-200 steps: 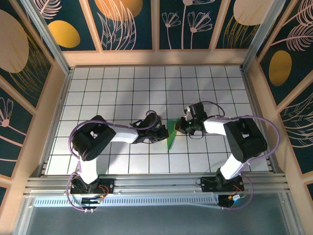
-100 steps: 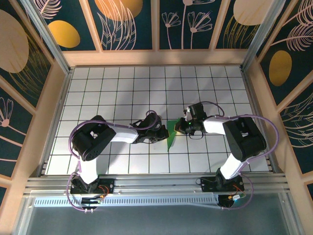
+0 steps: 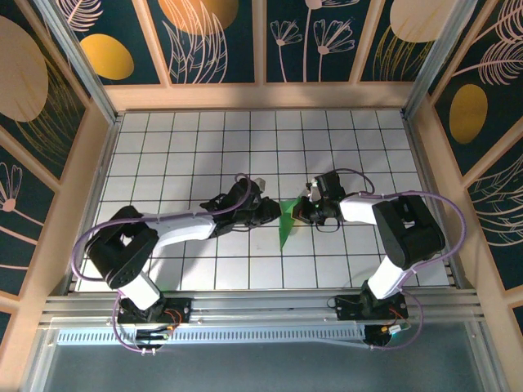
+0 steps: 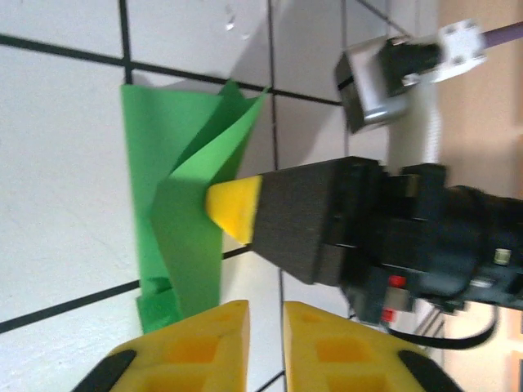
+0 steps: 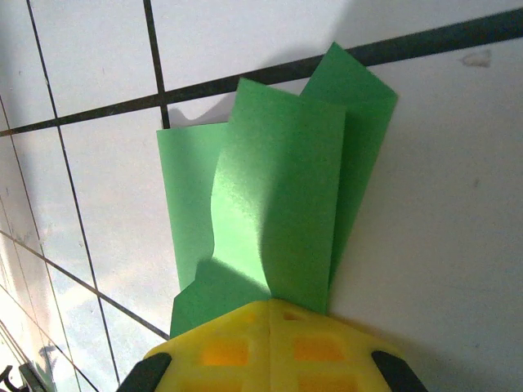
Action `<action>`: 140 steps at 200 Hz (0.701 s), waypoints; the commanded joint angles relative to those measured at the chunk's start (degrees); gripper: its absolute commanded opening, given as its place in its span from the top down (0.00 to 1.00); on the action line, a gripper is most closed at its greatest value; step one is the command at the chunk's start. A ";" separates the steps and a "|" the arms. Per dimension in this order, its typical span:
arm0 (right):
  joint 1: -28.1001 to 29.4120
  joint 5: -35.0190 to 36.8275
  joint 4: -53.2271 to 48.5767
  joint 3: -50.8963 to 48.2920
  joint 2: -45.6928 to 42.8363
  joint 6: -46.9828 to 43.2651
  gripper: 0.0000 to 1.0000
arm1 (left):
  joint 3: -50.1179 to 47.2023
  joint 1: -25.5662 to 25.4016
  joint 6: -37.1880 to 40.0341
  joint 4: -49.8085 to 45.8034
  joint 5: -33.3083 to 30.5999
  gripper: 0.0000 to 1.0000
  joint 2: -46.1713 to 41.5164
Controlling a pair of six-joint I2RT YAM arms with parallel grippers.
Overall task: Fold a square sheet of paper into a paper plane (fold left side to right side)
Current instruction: Fold the wing for the fifth time at the center of the table.
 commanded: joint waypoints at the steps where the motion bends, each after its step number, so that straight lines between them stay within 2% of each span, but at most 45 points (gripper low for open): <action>1: 0.50 3.96 -5.63 -1.38 1.66 -1.25 1.00 | -2.08 0.05 -1.62 -1.88 3.62 0.89 -0.61; 43: 0.67 3.88 -5.43 -1.40 1.86 -1.23 1.00 | 0.33 -1.56 -2.78 0.49 10.42 0.97 3.25; 83: 0.94 3.92 -5.82 -1.04 1.98 -1.34 1.00 | 1.96 -2.37 -3.40 1.63 11.26 0.99 7.81; 140: 1.00 4.05 -6.25 -0.58 2.38 -1.51 1.00 | 2.18 -3.14 -3.74 2.69 12.81 0.99 9.89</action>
